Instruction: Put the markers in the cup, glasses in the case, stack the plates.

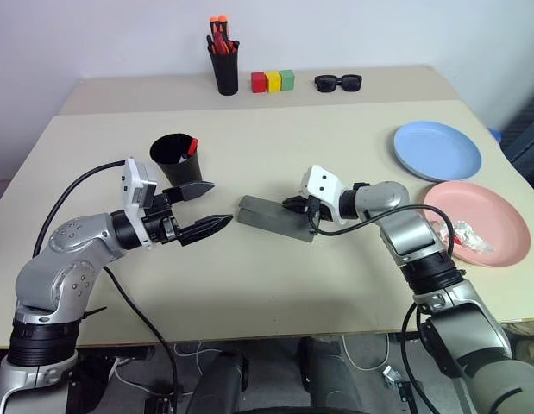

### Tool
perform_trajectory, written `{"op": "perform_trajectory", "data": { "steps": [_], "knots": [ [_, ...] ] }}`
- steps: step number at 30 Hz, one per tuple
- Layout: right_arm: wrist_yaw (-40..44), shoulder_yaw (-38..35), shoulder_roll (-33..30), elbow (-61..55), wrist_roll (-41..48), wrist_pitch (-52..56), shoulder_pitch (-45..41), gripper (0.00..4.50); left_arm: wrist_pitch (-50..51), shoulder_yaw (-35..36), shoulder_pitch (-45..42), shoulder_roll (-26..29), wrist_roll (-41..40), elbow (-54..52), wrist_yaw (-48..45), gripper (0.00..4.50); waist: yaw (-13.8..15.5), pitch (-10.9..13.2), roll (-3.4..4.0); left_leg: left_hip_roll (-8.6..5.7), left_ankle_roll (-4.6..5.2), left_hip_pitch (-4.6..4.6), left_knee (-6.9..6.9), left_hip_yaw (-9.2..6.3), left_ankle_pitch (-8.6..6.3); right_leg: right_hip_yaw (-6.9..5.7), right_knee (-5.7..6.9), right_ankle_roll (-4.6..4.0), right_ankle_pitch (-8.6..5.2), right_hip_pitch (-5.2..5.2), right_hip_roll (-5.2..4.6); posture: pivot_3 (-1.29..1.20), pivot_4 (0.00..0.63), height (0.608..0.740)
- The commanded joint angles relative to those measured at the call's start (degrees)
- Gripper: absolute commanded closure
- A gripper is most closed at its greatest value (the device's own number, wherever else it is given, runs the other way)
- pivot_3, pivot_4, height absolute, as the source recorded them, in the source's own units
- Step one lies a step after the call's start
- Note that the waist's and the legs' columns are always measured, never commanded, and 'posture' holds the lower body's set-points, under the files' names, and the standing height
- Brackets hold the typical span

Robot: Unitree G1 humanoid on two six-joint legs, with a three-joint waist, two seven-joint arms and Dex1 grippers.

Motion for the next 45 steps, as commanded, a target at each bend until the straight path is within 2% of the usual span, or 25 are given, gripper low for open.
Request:
{"op": "perform_trajectory", "data": {
  "steps": [1,13,20,24,26,29,36,39,45],
  "knots": [
    [0.2,0.2,-1.1,-2.6,0.0,-1.6,0.8,4.46,-0.7,1.2,-0.8,0.7,-0.2,-0.9,0.0,0.00,0.0,0.0,0.00,0.00,0.00,0.00,0.00,0.00,0.00,0.00,0.00,0.00,0.00,0.00,0.00,0.00,0.150,0.740],
    [-2.0,2.7,-0.4,-5.0,-2.8,-4.3,3.7,4.46,-0.5,0.9,-1.3,0.8,-0.2,-1.1,0.2,0.00,0.0,0.0,-0.02,0.00,0.00,0.06,0.00,0.00,0.00,0.00,0.00,0.00,0.00,0.05,0.00,0.00,0.150,0.740],
    [-1.7,-1.4,0.6,-8.1,3.0,-2.7,2.4,4.46,-0.8,0.7,-1.6,0.6,0.1,-0.8,0.3,0.00,0.1,0.0,-0.02,0.02,0.00,0.04,0.01,0.00,0.00,0.00,0.00,0.00,0.00,0.05,0.01,0.00,0.150,0.740],
    [-5.2,-7.7,2.5,-7.8,8.7,0.0,-0.2,4.46,-1.3,0.3,-2.4,0.1,0.5,-0.4,0.4,0.00,0.1,0.0,-0.02,0.02,0.00,0.03,0.02,-0.01,0.00,0.00,0.00,0.00,0.00,0.05,0.01,0.00,0.150,0.740],
    [-6.1,-11.8,2.7,-7.7,13.1,5.1,-1.6,4.46,-1.3,0.1,-2.5,-0.2,0.5,-0.3,0.3,0.00,0.1,0.0,-0.02,0.02,-0.02,0.04,0.02,-0.01,0.01,0.00,0.00,-0.03,0.02,0.05,0.01,0.00,0.150,0.740],
    [-7.0,-17.1,-0.2,-8.2,17.5,11.3,-1.1,3.64,-1.4,-0.2,-2.8,-0.4,0.5,0.1,0.0,0.00,0.4,0.0,-0.02,0.02,-0.01,0.02,0.01,-0.03,0.01,0.00,-0.01,-0.03,0.02,0.05,0.01,0.00,0.150,0.740],
    [-9.7,-24.6,-12.5,-19.1,18.8,20.4,10.1,0.04,-2.3,-1.1,-4.3,-1.0,1.2,2.1,-1.9,0.00,0.4,0.0,0.00,-0.02,0.01,-0.04,0.02,0.00,-0.01,0.00,-0.06,-0.03,0.02,0.04,-0.02,0.00,0.150,0.740],
    [-10.0,-28.2,-17.6,-23.2,19.4,23.4,15.7,0.04,-3.3,-2.3,-5.3,-1.6,1.9,4.2,-3.5,0.00,0.2,0.0,0.01,0.01,0.02,-0.01,0.02,0.04,-0.01,0.00,-0.04,-0.02,0.01,0.05,-0.01,0.00,0.150,0.740],
    [-12.7,-35.9,-26.3,-23.8,16.7,27.4,28.8,0.04,-5.9,-5.5,-9.0,-3.9,3.8,9.6,-7.0,0.00,0.6,0.0,-0.01,0.00,0.04,0.04,0.12,0.10,-0.01,0.03,-0.07,-0.02,0.01,0.21,-0.02,0.00,0.150,0.740]
  ]
}}
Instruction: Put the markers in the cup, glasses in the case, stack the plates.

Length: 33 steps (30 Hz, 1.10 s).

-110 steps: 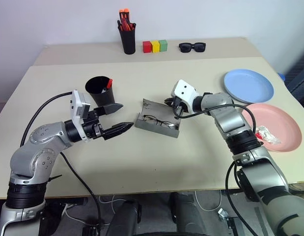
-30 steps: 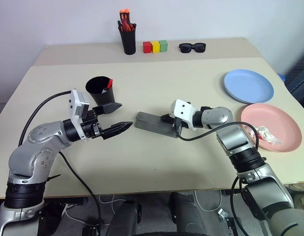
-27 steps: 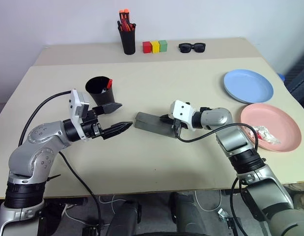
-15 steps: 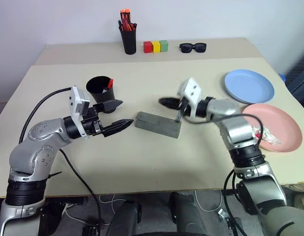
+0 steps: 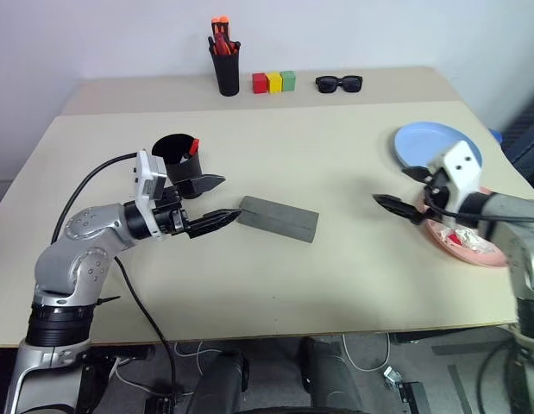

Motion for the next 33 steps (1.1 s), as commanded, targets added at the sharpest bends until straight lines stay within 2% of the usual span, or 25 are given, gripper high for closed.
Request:
{"op": "perform_trajectory", "data": {
  "steps": [1,4,7,11,20,33],
  "knots": [
    [-1.4,-5.0,-3.3,-2.4,-1.0,1.2,4.3,0.04,-2.1,-1.1,-2.6,-0.7,1.0,1.7,-2.3,0.00,0.0,0.0,0.00,-0.01,0.00,0.00,0.02,0.01,0.00,0.00,-0.01,0.00,0.00,0.01,-0.01,0.00,0.150,0.740],
    [-2.4,-9.8,-3.7,-3.2,1.6,4.8,5.9,0.04,-2.7,-2.0,-4.1,-1.4,1.6,3.9,-4.0,0.00,-0.4,0.0,0.01,0.00,0.01,0.04,0.03,0.04,0.00,0.03,0.00,0.00,0.00,0.05,-0.01,0.00,0.150,0.740],
    [-4.3,-13.9,-4.9,-1.0,0.7,6.7,7.7,0.04,-3.5,-2.8,-5.6,-2.0,2.4,6.3,-5.6,0.00,-0.2,0.0,0.01,0.03,0.02,0.08,0.01,0.07,-0.01,0.06,0.02,0.01,-0.01,0.05,0.02,0.00,0.150,0.740],
    [-5.7,-16.0,-5.6,-0.1,0.9,9.2,9.0,0.04,-4.0,-3.4,-6.5,-2.8,3.0,7.8,-6.8,0.00,-0.1,0.0,0.01,0.02,0.02,0.08,0.02,0.08,-0.01,0.07,0.01,0.01,0.00,0.06,0.01,0.00,0.150,0.740],
    [-5.8,-14.4,-5.7,-0.7,1.2,8.4,10.9,0.04,-2.5,-3.3,-7.0,-3.3,2.8,6.4,-6.1,0.00,-0.2,0.0,0.01,0.03,0.03,0.10,0.02,0.08,-0.01,0.07,0.01,0.02,-0.01,0.07,0.01,0.00,0.150,0.740],
    [-6.7,-7.8,-5.8,6.7,-0.4,6.0,7.5,0.04,-1.5,-2.5,-6.9,-2.7,2.6,5.1,-4.4,0.00,-0.2,0.0,0.01,0.02,0.02,0.12,0.03,0.08,-0.01,0.07,0.01,0.03,0.00,0.10,0.01,0.00,0.150,0.740]
  ]
}}
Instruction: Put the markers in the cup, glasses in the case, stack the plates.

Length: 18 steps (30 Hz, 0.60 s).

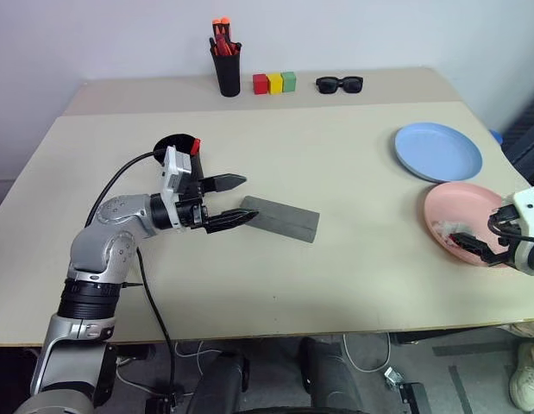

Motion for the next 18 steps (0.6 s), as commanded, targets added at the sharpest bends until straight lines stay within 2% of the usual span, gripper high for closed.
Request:
{"op": "perform_trajectory", "data": {
  "steps": [1,14,17,18],
  "knots": [
    [-0.4,0.2,-0.8,1.1,-0.4,-1.5,-1.5,0.04,0.4,1.7,-0.9,0.8,-0.7,-1.9,0.5,0.00,0.1,0.0,0.00,0.00,0.00,0.00,0.00,0.00,0.00,0.00,0.00,0.00,0.00,0.00,0.00,0.00,0.150,0.740],
    [-0.5,3.8,-0.6,5.1,-0.5,-4.1,-3.5,0.04,0.6,2.5,0.5,1.2,-1.0,-3.2,1.1,0.00,0.0,0.0,0.00,-0.01,0.00,0.00,0.00,0.00,0.00,0.00,0.00,0.01,0.01,0.00,0.00,0.00,0.150,0.740],
    [-0.9,5.1,-0.5,7.1,-1.5,-5.0,-3.7,0.86,0.3,2.5,0.8,1.2,-1.0,-3.2,1.1,0.00,0.1,0.0,0.00,0.00,0.00,0.00,0.01,0.00,0.00,0.00,0.00,0.01,0.01,0.01,0.00,0.00,0.150,0.740],
    [-0.9,5.3,-0.4,7.3,-1.5,-5.1,-3.9,1.26,0.2,2.4,0.8,1.2,-0.9,-3.0,1.1,0.00,0.1,0.0,0.00,0.00,0.00,0.00,0.01,0.00,0.00,0.00,0.00,0.01,0.01,0.01,0.00,0.00,0.150,0.740]
  ]
}}
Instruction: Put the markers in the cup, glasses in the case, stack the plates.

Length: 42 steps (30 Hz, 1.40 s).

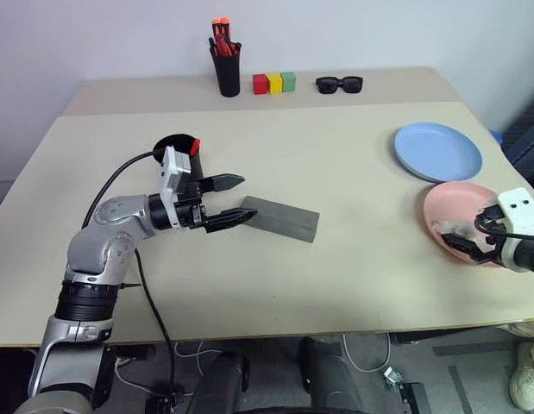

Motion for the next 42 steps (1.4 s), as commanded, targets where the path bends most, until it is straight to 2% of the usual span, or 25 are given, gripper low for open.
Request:
{"op": "perform_trajectory", "data": {
  "steps": [1,3,6,7,18,29,32,38,40,42],
  "knots": [
    [-0.3,0.3,-0.3,0.9,-0.7,-1.3,-1.2,1.81,-0.9,2.2,0.1,0.6,-0.9,-1.8,-0.3,0.00,0.0,0.0,0.00,0.00,0.00,0.00,0.00,0.00,0.00,0.00,0.00,0.00,0.00,0.00,0.00,0.00,0.150,0.740],
    [-0.4,0.5,-0.4,1.2,-0.6,-1.3,-1.8,2.73,-1.2,2.3,0.2,0.7,-0.8,-1.5,-0.5,0.00,0.0,0.0,0.00,0.00,0.00,-0.01,0.01,0.00,0.00,0.01,0.00,0.00,0.00,0.00,0.00,0.00,0.150,0.740],
    [-0.3,0.9,-0.6,1.9,-0.8,-1.8,-2.1,4.33,-1.7,2.4,0.3,0.6,-0.5,-0.9,-0.8,0.00,0.0,0.0,0.00,0.00,0.00,0.00,0.01,0.00,0.00,0.00,0.00,0.00,0.00,0.01,0.00,0.00,0.150,0.740],
    [-0.3,0.9,-0.7,2.0,-0.9,-2.1,-2.3,4.47,-1.8,2.4,0.4,0.6,-0.5,-0.8,-0.8,0.00,0.0,0.0,0.00,0.00,0.00,0.00,0.01,0.00,0.00,0.00,0.00,0.00,0.00,0.00,0.00,0.00,0.150,0.740],
    [-3.3,-4.8,1.5,2.4,4.0,0.1,-10.6,4.47,-2.4,2.6,0.5,0.7,-0.5,-0.5,-1.2,0.00,0.0,0.0,0.00,0.00,0.00,-0.01,0.02,-0.01,0.00,0.00,-0.01,0.01,0.01,0.01,0.00,0.00,0.150,0.740],
    [-3.5,-0.5,-0.9,5.3,-3.0,-8.7,-4.7,4.47,-1.9,2.3,0.5,0.5,-0.4,-0.8,-1.1,0.00,-0.2,0.0,0.01,-0.02,0.00,0.00,0.01,0.00,0.00,0.00,-0.01,0.02,0.01,0.01,0.00,0.00,0.150,0.740],
    [-2.1,-1.3,-0.4,5.0,-1.7,-7.2,-4.5,3.28,-1.2,2.2,0.3,0.6,-0.6,-1.0,-1.0,0.00,-0.3,0.0,0.01,0.00,0.00,0.02,0.00,0.01,0.00,0.01,0.00,0.02,0.01,0.00,0.01,0.00,0.150,0.740],
    [-4.8,-3.6,-0.7,4.4,-2.4,-8.5,-6.5,0.20,-0.8,2.1,-0.2,0.4,-0.6,-1.2,-0.7,0.00,0.0,0.0,0.01,-0.01,0.00,0.00,0.02,0.01,0.00,0.01,-0.01,0.02,0.02,0.01,0.00,0.00,0.150,0.740],
    [-4.7,-4.5,-0.2,2.7,-1.0,-8.4,-7.4,0.09,-0.7,2.1,-0.4,0.3,-0.7,-1.1,-0.6,0.00,-0.1,0.0,0.01,-0.01,0.00,0.00,0.02,0.01,0.00,0.01,0.00,0.02,0.02,0.01,0.00,0.00,0.150,0.740],
    [-0.2,-5.0,0.4,-3.1,4.0,-5.0,-5.7,0.09,-0.7,1.9,-0.5,0.2,-0.6,-1.0,-0.6,0.00,-0.1,0.0,0.01,0.00,0.00,0.00,0.01,0.00,0.00,0.01,-0.01,0.02,0.02,0.01,0.00,0.00,0.150,0.740]
  ]
}}
